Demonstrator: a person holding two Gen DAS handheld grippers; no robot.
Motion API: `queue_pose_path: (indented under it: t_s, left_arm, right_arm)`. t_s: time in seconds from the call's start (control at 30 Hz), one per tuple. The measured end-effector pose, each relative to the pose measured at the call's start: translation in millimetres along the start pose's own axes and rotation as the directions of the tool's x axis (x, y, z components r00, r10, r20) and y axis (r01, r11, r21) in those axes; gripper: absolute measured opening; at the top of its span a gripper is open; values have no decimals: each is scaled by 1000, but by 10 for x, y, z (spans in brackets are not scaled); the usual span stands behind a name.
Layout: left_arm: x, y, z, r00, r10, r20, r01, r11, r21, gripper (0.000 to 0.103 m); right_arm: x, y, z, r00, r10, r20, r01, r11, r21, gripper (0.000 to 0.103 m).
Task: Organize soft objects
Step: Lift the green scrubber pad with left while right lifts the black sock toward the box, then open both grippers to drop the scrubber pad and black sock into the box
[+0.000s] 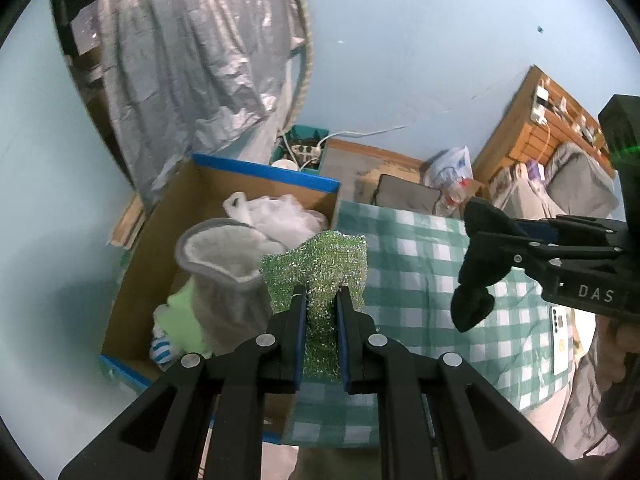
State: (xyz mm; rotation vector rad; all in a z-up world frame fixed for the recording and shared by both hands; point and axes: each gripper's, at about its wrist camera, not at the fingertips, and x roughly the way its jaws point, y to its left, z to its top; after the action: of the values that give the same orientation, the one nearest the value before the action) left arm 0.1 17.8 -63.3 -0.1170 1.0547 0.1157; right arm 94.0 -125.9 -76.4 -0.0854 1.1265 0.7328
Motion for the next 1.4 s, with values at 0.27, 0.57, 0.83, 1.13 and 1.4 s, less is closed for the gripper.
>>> queue_pose_path:
  t_s: [0.27, 0.57, 0.83, 1.13, 1.4]
  left_arm:
    - [-75, 377, 62, 999, 46, 21, -44, 997, -65, 13]
    - [-107, 787, 66, 996, 85, 22, -81, 985, -150, 13]
    - [28, 1129, 108, 992, 124, 4, -121, 975, -186, 13]
    - [291, 1425, 146, 990, 135, -39, -140, 967, -212, 13]
    - [594, 1602, 197, 987, 133, -85, -148, 968, -201, 13]
  right_arm:
    - [204, 351, 330, 999, 45, -8, -45, 996, -73, 39]
    - [415, 721, 638, 996, 87, -20, -89, 986, -140, 39]
    - [573, 965, 893, 994, 102, -32, -106, 979, -175, 39]
    - [862, 1201, 1182, 991, 117, -58, -125, 976, -177, 39]
    - [1285, 1375, 1383, 988, 107, -108, -123, 980, -159, 39]
